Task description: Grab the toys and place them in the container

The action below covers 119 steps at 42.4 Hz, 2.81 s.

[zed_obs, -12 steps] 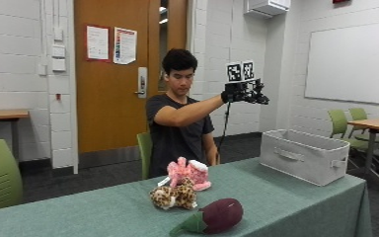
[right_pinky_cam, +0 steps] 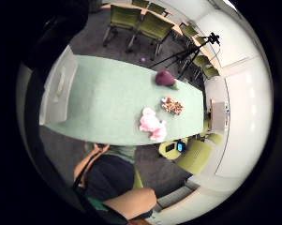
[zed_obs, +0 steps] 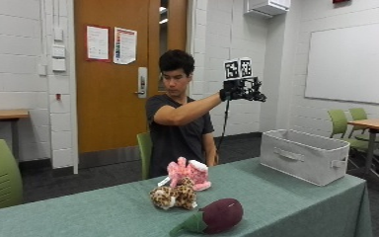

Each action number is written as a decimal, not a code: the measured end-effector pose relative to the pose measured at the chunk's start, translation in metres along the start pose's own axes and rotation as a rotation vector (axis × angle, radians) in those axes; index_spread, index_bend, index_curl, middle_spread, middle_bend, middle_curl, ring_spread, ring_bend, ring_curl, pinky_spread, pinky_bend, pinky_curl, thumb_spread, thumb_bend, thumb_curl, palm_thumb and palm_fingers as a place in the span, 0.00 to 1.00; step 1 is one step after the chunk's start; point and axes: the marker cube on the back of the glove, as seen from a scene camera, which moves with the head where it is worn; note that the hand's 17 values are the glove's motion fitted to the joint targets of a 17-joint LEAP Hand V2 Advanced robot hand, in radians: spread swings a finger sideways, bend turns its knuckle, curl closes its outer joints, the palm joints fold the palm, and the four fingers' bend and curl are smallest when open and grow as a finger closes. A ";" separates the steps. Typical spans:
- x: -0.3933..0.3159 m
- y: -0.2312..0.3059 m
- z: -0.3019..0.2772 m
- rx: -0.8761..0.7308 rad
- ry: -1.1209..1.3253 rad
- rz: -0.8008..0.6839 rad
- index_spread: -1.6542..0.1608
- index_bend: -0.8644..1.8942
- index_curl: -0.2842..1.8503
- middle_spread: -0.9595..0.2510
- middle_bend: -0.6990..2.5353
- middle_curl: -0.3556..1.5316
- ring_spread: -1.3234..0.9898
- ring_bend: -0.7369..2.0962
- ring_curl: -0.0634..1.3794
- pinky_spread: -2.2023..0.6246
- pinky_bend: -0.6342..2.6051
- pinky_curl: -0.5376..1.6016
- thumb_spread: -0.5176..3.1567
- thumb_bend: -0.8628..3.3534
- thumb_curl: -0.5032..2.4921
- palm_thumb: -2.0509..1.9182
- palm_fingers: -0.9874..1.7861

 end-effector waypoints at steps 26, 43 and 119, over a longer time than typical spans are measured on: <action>0.032 0.014 -0.013 -0.046 -0.055 -0.045 0.81 0.38 0.28 0.76 0.28 0.32 0.48 0.32 0.12 0.76 0.33 0.37 0.42 0.17 0.17 0.46 0.40; 0.197 0.069 0.067 -0.084 -0.009 0.069 0.80 0.38 0.30 0.75 0.28 0.35 0.46 0.33 0.15 0.76 0.34 0.39 0.40 0.17 0.17 0.46 0.39; -0.182 -0.074 -0.033 0.223 -0.172 -0.475 0.74 0.47 0.43 0.52 0.50 0.51 0.39 0.65 0.40 0.61 0.45 0.45 0.32 0.24 0.40 0.66 0.79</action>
